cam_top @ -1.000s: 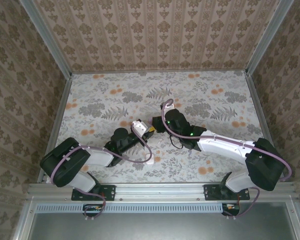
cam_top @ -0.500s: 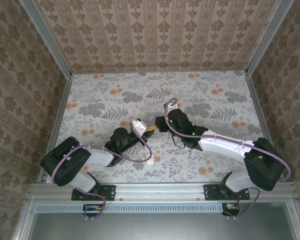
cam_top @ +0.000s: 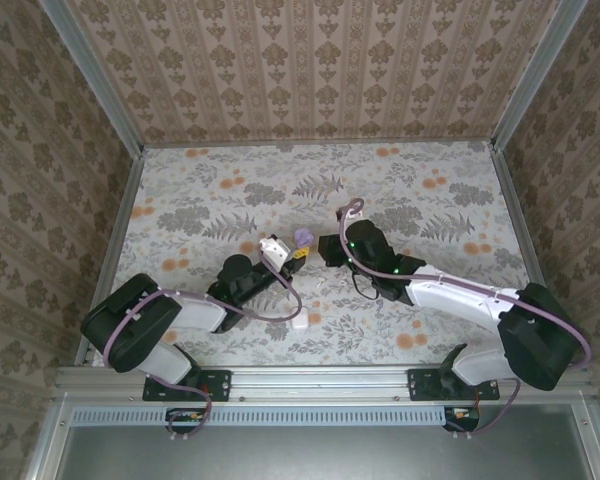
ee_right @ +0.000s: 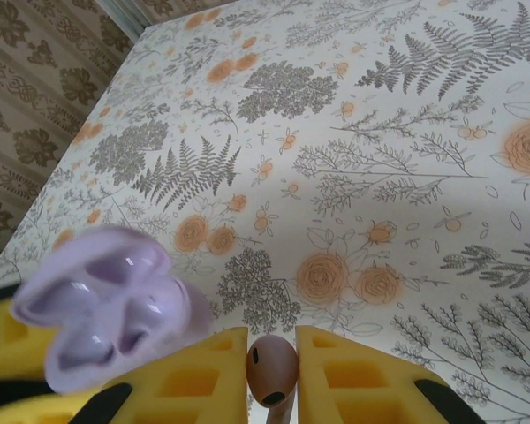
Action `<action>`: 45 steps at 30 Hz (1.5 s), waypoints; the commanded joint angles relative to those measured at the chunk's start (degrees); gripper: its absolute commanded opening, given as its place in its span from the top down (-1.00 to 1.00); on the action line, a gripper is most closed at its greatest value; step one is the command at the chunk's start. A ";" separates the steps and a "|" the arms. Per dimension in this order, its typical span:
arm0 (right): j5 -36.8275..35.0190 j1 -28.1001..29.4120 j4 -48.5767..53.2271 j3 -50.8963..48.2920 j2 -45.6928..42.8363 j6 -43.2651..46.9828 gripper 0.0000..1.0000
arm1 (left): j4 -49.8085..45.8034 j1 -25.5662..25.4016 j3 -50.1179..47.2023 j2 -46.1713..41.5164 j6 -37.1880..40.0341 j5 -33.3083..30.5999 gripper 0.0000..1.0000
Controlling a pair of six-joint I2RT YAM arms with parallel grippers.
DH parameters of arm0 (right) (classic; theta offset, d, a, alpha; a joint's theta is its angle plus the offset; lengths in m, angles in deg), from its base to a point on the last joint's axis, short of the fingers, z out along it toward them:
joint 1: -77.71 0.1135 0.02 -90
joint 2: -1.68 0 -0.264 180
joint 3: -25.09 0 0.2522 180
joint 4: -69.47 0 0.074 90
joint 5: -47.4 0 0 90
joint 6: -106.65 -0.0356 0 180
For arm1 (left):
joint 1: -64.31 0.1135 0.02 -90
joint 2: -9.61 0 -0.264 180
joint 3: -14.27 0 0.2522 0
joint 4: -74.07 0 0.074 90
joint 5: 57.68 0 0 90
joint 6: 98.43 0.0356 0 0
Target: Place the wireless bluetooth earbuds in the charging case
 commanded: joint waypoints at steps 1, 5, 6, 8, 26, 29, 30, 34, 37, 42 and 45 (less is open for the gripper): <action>2.99 -0.66 -2.13 -1.74 -2.63 3.20 0.64 | 3.85 0.80 -0.55 -1.53 -1.97 0.82 0.81; 6.66 -3.23 -0.03 -2.27 -4.51 4.18 0.63 | 3.77 1.46 -1.31 -1.84 -2.86 0.56 0.81; 7.87 -4.19 1.85 -2.07 -4.88 4.17 0.63 | 3.77 1.52 -1.63 -1.98 -3.24 0.29 0.81; 9.39 -5.70 5.39 -1.97 -5.43 4.14 0.63 | 3.71 1.56 -2.18 -2.04 -3.66 0.02 0.81; 20.36 -21.32 32.40 0.28 2.11 8.11 0.66 | 3.70 1.62 -1.08 6.22 -6.08 5.90 0.81; 20.26 -24.08 35.35 0.85 4.25 10.04 0.65 | 3.72 1.58 -0.86 6.59 -6.26 6.44 0.81; 20.26 -24.78 36.02 0.92 4.67 10.49 0.66 | 3.60 1.64 -0.90 6.54 -6.30 6.77 0.81; 20.16 -27.31 38.85 1.55 6.34 11.80 0.65 | 3.43 1.82 -1.51 6.22 -6.25 5.93 0.81; 19.95 -28.31 40.42 1.73 8.21 12.08 0.65 | 3.46 2.73 -0.90 8.35 -6.81 6.82 0.81; 19.63 -28.78 41.82 2.85 12.18 11.37 0.64 | 3.85 3.58 0.70 12.02 -6.67 9.54 0.81; 19.36 -28.82 44.08 4.15 13.16 10.38 0.64 | 3.77 4.00 0.38 11.77 -6.66 9.68 0.81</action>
